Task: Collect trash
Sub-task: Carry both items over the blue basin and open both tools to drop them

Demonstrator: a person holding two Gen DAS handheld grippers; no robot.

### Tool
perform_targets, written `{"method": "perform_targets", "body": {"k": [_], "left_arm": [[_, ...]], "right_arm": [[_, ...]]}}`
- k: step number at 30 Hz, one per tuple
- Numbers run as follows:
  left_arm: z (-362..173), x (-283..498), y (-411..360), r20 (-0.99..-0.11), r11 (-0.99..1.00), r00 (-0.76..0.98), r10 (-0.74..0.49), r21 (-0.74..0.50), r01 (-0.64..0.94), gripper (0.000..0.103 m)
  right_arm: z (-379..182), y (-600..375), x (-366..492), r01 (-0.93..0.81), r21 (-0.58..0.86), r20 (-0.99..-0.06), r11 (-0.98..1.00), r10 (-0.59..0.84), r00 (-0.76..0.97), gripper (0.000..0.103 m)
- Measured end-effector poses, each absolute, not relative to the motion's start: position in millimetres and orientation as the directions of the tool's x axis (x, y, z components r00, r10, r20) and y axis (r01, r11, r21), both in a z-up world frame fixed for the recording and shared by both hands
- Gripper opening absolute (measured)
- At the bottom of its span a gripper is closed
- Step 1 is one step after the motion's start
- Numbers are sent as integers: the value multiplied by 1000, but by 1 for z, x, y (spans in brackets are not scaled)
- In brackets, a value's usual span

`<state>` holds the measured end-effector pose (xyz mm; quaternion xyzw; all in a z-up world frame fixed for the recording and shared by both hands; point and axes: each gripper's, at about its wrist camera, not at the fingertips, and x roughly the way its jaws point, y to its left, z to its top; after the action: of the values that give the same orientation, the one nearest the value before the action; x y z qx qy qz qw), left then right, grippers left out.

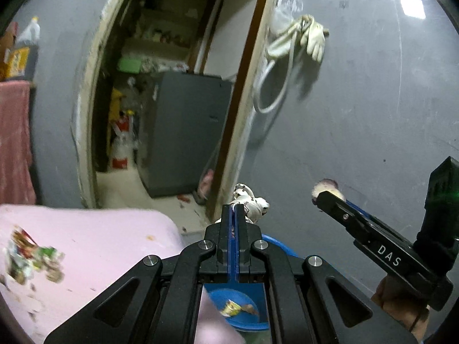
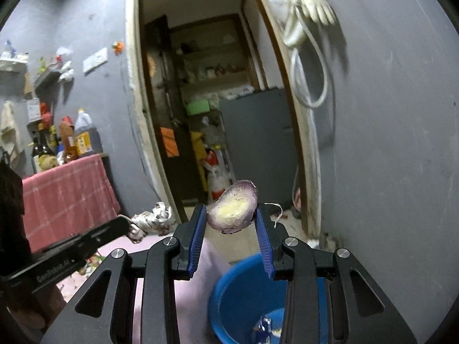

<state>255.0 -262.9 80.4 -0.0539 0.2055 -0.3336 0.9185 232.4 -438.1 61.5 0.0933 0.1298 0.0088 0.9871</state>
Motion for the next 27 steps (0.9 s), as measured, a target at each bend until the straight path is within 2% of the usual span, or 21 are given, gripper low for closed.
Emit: {"method": "perform_targets", "body": {"k": [8, 15, 20, 22, 24, 27], "left_arm": [[48, 276, -288, -455, 765, 621, -638, -286, 577, 0], [27, 295, -292, -526, 769, 570, -631, -332, 546, 2], [17, 302, -285, -559, 783, 556, -615, -353, 512, 11], [16, 301, -281, -560, 786, 558, -612, -358, 503, 21], [16, 300, -275, -554, 789, 565, -611, -367, 493, 26], [20, 299, -264, -547, 799, 584, -599, -367, 476, 28]], "right_arm": [[36, -459, 247, 42, 229, -364, 973, 46, 930, 35], [24, -461, 256, 45, 238, -412, 970, 59, 909, 36], [23, -463, 258, 59, 247, -422, 967, 52, 905, 44], [22, -464, 259, 62, 249, -421, 967, 50, 906, 46], [23, -464, 259, 61, 249, -419, 967, 51, 907, 48], [24, -462, 260, 54, 247, -412, 968, 54, 909, 51]]}}
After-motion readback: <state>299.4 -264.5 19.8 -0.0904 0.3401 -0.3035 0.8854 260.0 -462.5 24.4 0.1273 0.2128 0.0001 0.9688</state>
